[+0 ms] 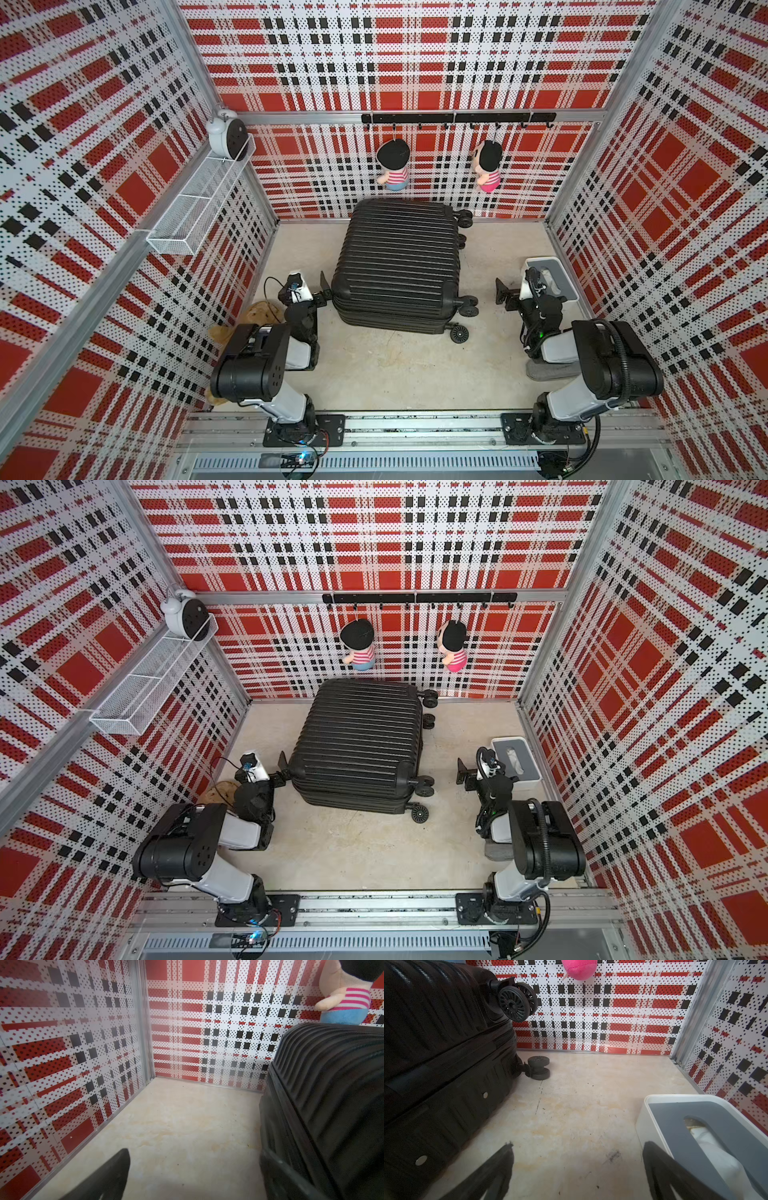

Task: Open the suitcase zippers
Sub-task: Adjust the suitcase at the center of the board.

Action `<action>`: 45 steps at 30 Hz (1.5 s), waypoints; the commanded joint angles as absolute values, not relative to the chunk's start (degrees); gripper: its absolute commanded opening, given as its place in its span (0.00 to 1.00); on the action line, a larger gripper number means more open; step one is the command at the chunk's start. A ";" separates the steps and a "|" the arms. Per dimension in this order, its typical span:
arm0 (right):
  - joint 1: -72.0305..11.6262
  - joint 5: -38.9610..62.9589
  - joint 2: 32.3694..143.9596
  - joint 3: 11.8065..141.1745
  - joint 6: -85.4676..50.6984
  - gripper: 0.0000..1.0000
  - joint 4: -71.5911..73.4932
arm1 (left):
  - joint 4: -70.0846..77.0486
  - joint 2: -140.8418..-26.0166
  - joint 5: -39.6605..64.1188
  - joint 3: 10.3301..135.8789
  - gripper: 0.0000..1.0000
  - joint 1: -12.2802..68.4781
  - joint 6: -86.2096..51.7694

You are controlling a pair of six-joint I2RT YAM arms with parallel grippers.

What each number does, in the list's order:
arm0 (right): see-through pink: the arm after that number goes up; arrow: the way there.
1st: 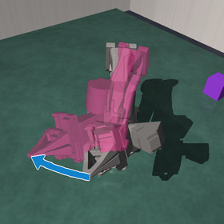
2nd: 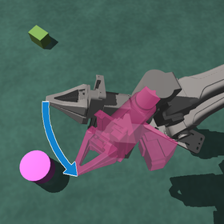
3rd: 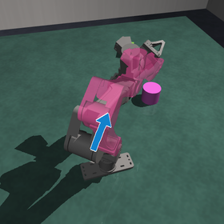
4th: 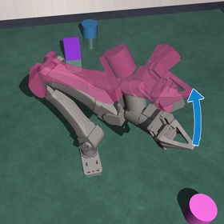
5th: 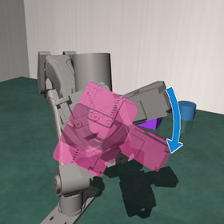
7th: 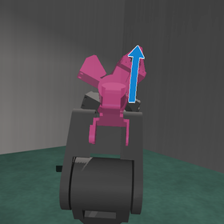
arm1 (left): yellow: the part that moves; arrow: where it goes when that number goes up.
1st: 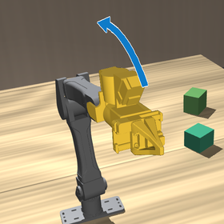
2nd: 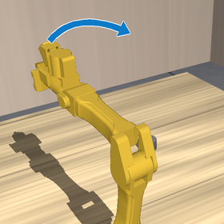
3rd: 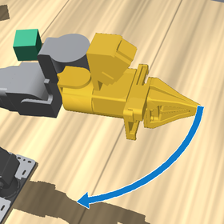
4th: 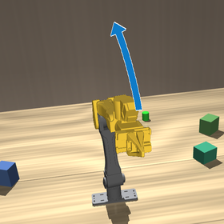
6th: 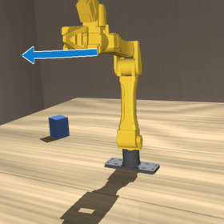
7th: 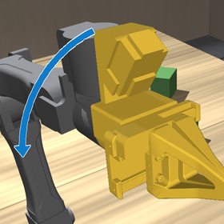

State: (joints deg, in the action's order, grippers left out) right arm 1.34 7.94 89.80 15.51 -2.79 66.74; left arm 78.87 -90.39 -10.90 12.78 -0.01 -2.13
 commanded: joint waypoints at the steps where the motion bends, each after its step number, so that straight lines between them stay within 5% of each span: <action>1: 0.97 8.35 90.08 16.10 -1.99 1.00 67.59 | 79.41 -90.39 -9.01 12.57 0.98 -0.02 -2.29; 23: 0.97 8.29 89.92 15.94 -1.96 1.00 67.86 | 79.62 -90.06 -9.70 12.39 0.98 0.28 -1.91; 31: -2.92 -0.98 70.72 11.72 -2.13 1.00 60.30 | 77.38 -73.66 -30.92 7.24 0.98 9.38 1.36; 38: -2.99 -1.52 51.21 14.71 -19.40 1.00 37.98 | 57.15 -56.96 -52.57 12.39 0.98 25.95 1.56; 45: -2.01 1.71 41.24 21.13 -31.29 1.00 8.31 | 23.90 -40.86 -43.22 24.17 0.98 34.51 -11.48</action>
State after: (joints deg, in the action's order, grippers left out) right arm -2.55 0.01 42.81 20.43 -23.83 24.40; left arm 41.45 -44.42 -45.82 20.53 32.67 -5.69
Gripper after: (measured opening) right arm 0.996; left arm 0.983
